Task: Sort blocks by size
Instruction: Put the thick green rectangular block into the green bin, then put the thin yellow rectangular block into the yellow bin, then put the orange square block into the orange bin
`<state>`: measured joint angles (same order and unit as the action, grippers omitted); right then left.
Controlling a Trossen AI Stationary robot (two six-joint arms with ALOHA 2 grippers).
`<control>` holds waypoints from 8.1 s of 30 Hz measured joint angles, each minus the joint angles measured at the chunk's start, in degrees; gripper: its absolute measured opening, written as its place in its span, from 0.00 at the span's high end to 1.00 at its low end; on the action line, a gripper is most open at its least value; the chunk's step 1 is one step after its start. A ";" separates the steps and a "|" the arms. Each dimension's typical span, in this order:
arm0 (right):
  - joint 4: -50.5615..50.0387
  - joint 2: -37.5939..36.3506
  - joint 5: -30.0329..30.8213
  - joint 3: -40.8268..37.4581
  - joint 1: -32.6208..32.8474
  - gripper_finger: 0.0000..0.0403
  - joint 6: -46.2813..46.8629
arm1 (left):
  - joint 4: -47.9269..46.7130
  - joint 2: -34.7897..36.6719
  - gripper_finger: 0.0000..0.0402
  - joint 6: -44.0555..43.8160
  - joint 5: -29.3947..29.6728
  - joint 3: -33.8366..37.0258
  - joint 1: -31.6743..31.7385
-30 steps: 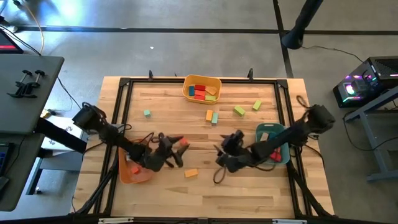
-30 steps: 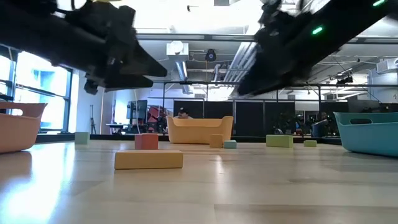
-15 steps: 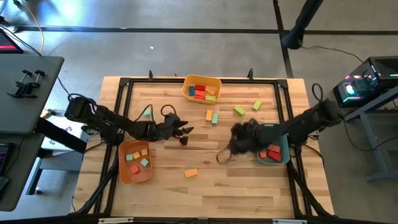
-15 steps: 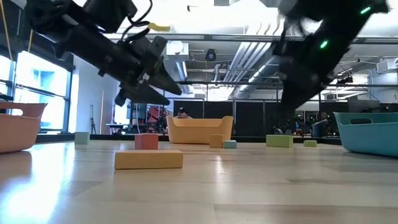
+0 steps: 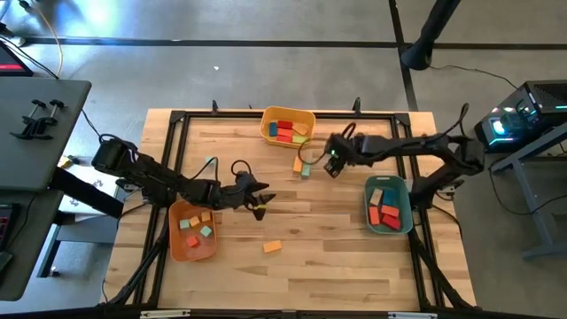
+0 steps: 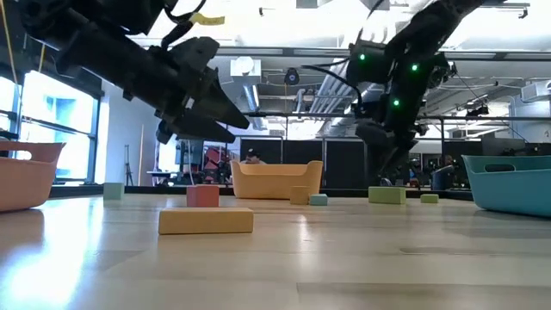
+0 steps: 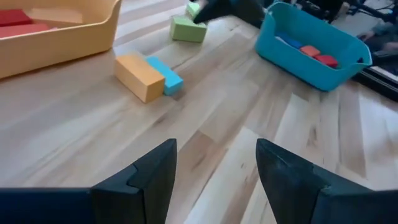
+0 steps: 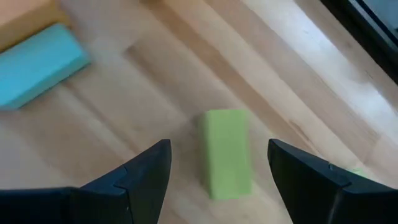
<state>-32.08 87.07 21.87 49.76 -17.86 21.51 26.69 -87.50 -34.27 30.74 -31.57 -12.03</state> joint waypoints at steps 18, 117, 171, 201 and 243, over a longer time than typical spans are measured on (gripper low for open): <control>1.00 10.02 -13.23 0.23 -10.23 0.37 -4.64 | -0.50 0.00 0.49 1.51 3.11 0.00 -3.52; 25.88 8.26 34.53 0.00 60.39 0.53 19.14 | -14.55 -27.07 0.75 -4.50 2.31 -19.76 -22.45; 11.29 8.20 29.35 0.04 43.46 0.53 6.25 | -25.71 -16.73 0.72 28.33 -28.98 -31.32 42.41; 32.37 8.20 11.05 0.00 11.88 0.53 -32.66 | -18.06 -19.30 0.40 32.45 -34.46 -31.41 46.35; 33.14 8.24 -12.31 -0.02 1.51 0.53 -41.37 | -16.48 4.31 0.48 15.90 -8.73 0.57 11.24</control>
<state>1.06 95.31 9.56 49.74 -16.35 -19.86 10.21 -83.20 -18.37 22.01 -31.00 -0.80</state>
